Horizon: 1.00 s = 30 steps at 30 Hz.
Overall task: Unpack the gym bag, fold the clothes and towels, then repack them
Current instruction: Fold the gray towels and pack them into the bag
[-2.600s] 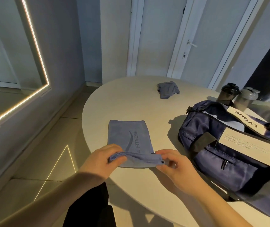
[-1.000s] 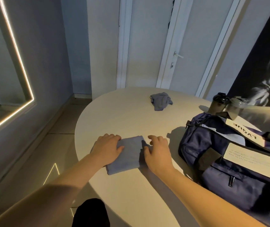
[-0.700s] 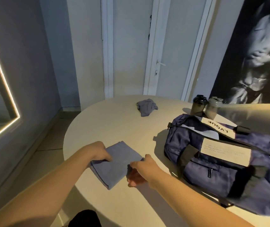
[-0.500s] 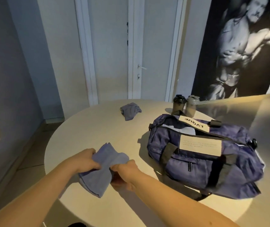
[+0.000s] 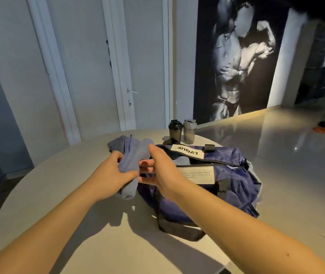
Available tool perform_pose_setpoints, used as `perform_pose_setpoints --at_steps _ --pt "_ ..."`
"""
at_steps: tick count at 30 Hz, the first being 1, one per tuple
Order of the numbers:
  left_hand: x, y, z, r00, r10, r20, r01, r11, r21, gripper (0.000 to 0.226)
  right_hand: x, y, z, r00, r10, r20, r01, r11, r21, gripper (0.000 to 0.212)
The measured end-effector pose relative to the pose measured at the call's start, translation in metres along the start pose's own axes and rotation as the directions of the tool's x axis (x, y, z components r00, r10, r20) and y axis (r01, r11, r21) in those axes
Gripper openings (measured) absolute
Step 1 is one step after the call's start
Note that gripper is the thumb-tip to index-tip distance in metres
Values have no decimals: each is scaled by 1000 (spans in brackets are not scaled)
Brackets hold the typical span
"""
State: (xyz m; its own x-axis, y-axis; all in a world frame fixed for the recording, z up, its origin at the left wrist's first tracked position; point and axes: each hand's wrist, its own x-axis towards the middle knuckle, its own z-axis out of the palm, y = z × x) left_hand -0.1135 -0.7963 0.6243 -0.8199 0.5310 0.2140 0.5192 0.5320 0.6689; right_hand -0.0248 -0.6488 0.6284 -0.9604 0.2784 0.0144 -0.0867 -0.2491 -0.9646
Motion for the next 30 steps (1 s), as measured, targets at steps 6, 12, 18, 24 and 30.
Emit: perform_pose_setpoints --at_steps 6,12,18,24,30 --pt "51 72 44 995 48 -85 -56 994 -96 35 -8 -60 -103 981 -186 -62 138 878 -458 33" --pt "91 114 101 993 12 -113 -42 962 -271 40 -17 -67 -192 998 -60 -19 -12 117 -993 40" --pt "110 119 138 995 67 -67 -76 987 -142 42 -42 -58 -213 991 -59 116 118 29 -993 28" --pt "110 107 142 980 181 79 -193 959 206 35 -33 -57 -231 992 -116 53 57 28 -998 33" --pt "108 97 149 983 175 58 -183 966 183 33 18 -62 -238 976 -155 -152 -175 -147 -974 27"
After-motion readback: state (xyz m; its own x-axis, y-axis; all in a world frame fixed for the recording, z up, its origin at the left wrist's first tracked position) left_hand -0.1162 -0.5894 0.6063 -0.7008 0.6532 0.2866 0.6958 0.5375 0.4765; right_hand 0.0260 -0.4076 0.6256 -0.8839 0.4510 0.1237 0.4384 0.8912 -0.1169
